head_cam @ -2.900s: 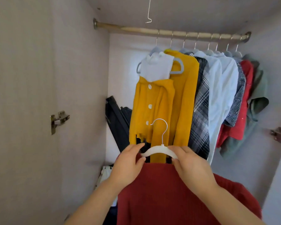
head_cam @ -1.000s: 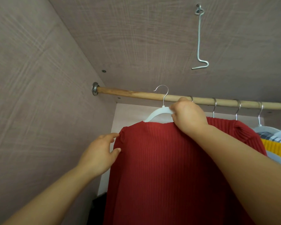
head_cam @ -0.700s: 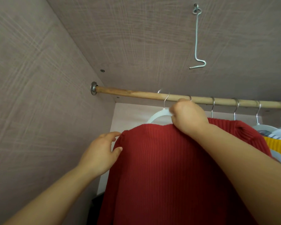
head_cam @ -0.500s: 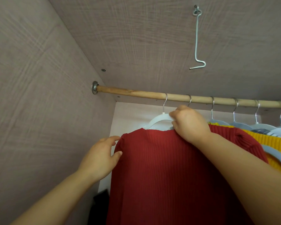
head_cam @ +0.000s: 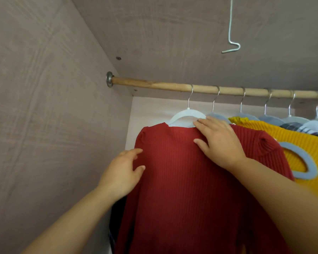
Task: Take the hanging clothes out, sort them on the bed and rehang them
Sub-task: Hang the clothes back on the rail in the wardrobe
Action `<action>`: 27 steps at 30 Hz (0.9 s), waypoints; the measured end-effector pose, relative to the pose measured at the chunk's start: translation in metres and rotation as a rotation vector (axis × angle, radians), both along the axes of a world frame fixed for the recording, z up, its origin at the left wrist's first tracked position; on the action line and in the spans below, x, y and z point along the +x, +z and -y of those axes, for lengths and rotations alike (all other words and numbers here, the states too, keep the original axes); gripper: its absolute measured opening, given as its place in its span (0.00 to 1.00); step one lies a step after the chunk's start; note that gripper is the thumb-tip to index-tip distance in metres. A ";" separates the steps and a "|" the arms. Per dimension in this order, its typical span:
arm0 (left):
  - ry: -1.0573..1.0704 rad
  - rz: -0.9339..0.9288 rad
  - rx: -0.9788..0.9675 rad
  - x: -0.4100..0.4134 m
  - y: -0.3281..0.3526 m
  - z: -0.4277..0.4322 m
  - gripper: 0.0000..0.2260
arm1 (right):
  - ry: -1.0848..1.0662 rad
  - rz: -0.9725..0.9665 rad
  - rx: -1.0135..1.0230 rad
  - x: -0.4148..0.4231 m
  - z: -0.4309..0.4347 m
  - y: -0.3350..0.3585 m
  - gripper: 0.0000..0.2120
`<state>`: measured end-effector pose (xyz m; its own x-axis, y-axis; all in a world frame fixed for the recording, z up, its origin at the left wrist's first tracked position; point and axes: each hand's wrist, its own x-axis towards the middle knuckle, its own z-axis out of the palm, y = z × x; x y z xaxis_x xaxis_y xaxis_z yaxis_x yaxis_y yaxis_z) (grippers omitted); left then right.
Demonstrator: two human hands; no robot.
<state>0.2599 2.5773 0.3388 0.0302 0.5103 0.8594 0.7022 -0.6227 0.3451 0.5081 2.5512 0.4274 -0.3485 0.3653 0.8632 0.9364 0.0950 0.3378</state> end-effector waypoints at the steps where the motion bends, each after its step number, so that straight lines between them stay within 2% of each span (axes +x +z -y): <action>1: -0.006 -0.001 -0.018 0.000 -0.008 0.000 0.21 | -0.009 0.011 0.008 0.001 0.001 -0.008 0.25; 6: -0.016 -0.039 -0.144 0.002 -0.053 0.014 0.22 | 0.004 0.021 -0.063 0.002 0.007 -0.070 0.22; 11: 0.081 -0.097 -0.298 -0.008 -0.109 0.059 0.24 | 0.074 0.005 -0.230 -0.003 0.026 -0.146 0.21; 17: 0.278 -0.119 -0.528 -0.019 -0.194 0.148 0.25 | 0.280 -0.068 -0.415 -0.015 0.063 -0.247 0.21; 20: 0.369 -0.130 -0.642 -0.023 -0.236 0.210 0.25 | 0.376 -0.017 -0.482 -0.029 0.087 -0.298 0.22; 24: 0.539 -0.168 -0.657 -0.037 -0.264 0.298 0.25 | 0.533 0.025 -0.507 -0.061 0.129 -0.337 0.24; 27: 0.649 -0.155 -0.568 -0.055 -0.257 0.360 0.24 | 0.650 0.026 -0.504 -0.092 0.164 -0.345 0.25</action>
